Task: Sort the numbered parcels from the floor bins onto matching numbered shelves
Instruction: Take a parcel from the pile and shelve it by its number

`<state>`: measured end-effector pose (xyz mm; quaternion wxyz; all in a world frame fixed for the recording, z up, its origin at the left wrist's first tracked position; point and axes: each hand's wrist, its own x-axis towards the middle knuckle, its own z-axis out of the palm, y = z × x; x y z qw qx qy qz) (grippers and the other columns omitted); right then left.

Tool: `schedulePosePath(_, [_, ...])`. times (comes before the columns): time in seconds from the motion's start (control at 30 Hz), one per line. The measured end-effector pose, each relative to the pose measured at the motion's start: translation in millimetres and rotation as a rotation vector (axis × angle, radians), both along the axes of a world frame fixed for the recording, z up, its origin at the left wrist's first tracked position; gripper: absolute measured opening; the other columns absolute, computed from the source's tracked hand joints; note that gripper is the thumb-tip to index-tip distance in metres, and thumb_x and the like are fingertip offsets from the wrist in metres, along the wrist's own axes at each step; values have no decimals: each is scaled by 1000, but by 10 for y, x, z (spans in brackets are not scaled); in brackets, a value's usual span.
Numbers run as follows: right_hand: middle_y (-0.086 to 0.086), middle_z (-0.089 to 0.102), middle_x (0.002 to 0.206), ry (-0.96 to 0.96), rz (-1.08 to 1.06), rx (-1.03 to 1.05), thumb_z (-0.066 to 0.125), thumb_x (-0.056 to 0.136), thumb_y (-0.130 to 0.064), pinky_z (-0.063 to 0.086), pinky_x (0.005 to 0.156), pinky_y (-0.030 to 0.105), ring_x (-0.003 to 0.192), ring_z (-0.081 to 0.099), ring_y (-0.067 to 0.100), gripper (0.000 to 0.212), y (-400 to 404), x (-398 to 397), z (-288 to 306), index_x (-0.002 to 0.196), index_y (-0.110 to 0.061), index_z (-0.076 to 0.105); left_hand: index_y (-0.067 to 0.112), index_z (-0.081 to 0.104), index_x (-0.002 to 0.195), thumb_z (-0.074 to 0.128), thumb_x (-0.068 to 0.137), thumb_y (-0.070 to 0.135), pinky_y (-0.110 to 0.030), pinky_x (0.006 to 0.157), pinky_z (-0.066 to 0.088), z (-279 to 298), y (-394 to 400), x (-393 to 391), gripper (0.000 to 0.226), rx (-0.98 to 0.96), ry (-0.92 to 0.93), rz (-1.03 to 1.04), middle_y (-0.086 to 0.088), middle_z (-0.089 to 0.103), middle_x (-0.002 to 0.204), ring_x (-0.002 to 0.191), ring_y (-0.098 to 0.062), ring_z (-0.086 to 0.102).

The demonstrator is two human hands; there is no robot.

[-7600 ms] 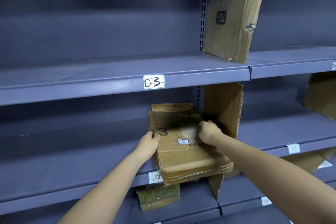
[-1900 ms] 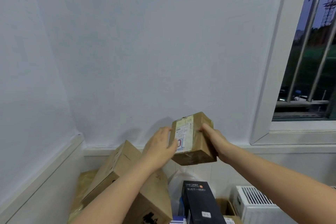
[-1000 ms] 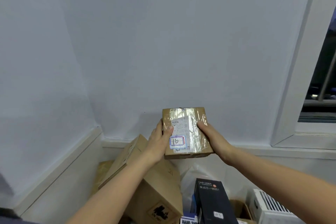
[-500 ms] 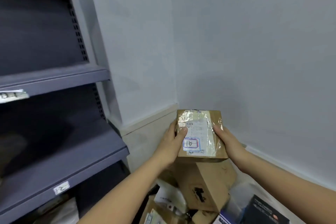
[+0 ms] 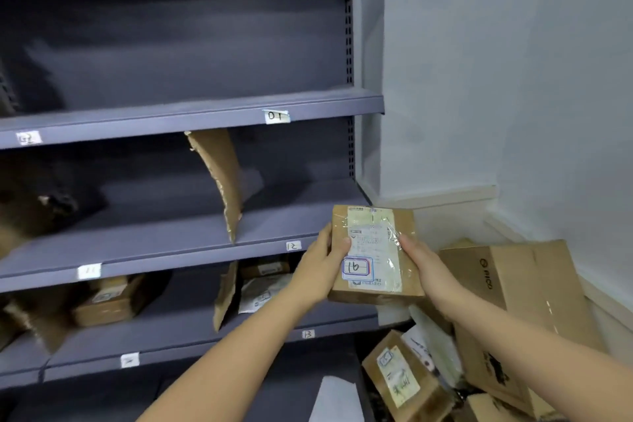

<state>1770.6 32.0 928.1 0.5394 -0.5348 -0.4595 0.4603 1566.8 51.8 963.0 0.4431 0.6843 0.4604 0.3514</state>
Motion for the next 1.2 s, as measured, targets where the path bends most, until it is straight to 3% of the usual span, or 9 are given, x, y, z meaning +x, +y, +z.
schedulePosePath(0.27, [0,70,117,34,160,4,53,88,-61,48,101,47,104,68,20,62,224,-931,113,134,-20,52,42,40,137,41,100,48,-30,95,49,128,-177,-912,38,-19,-34,128,16,66,118,103,-4,66])
schedulePosePath(0.5, [-1,70,116,50,312,9,55,84,-62,50,99,42,103,69,19,63,103,-1931,216,130,-19,56,40,37,139,41,99,49,-27,86,53,112,-503,-1855,41,-12,-62,314,15,70,104,92,-7,69])
schedulePosePath(0.63, [-2,70,116,58,373,-15,58,75,-68,48,102,46,106,68,20,72,-88,-2620,172,129,-22,56,38,42,135,43,99,46,-15,72,52,70,-826,-2520,37,-23,-80,396,18,68,103,87,1,68])
schedulePosePath(0.7, [-1,69,119,76,396,-16,58,77,-66,46,103,47,108,66,20,71,-169,-2899,136,131,-20,56,40,42,134,43,99,47,-24,79,54,56,-954,-2776,36,-30,-68,417,18,68,106,91,-2,67])
schedulePosePath(0.83, [-3,69,119,67,449,-9,59,65,-75,45,104,48,109,66,20,84,-336,-3619,168,131,-22,56,42,43,134,44,99,46,-15,76,45,132,-1243,-3476,36,-15,-59,443,18,66,112,95,2,64])
schedulePosePath(0.9, [-4,69,120,58,484,12,58,70,-72,45,105,46,109,66,18,79,-405,-3979,236,132,-24,56,42,45,131,45,98,46,-16,79,47,187,-1355,-3836,33,0,-69,472,17,66,112,96,1,65])
schedulePosePath(1.0, [-4,69,118,45,502,31,55,86,-61,47,103,43,107,67,17,59,-500,-4486,378,131,-22,56,46,47,124,50,95,50,-34,97,49,241,-1500,-4319,29,11,-112,520,14,68,113,101,-9,67])
schedulePosePath(1.07, [-2,70,117,37,532,30,51,94,-52,49,101,42,105,68,18,49,-543,-4788,420,131,-21,56,50,48,120,53,89,56,-38,100,49,248,-1614,-4591,32,12,-128,555,14,69,112,102,-11,67])
schedulePosePath(1.2, [-5,71,112,35,588,20,57,86,-59,48,102,42,103,68,17,54,-628,-5305,333,128,-25,59,56,48,118,53,72,70,-38,101,47,132,-1824,-5052,48,-13,-135,617,15,68,117,106,-10,66])
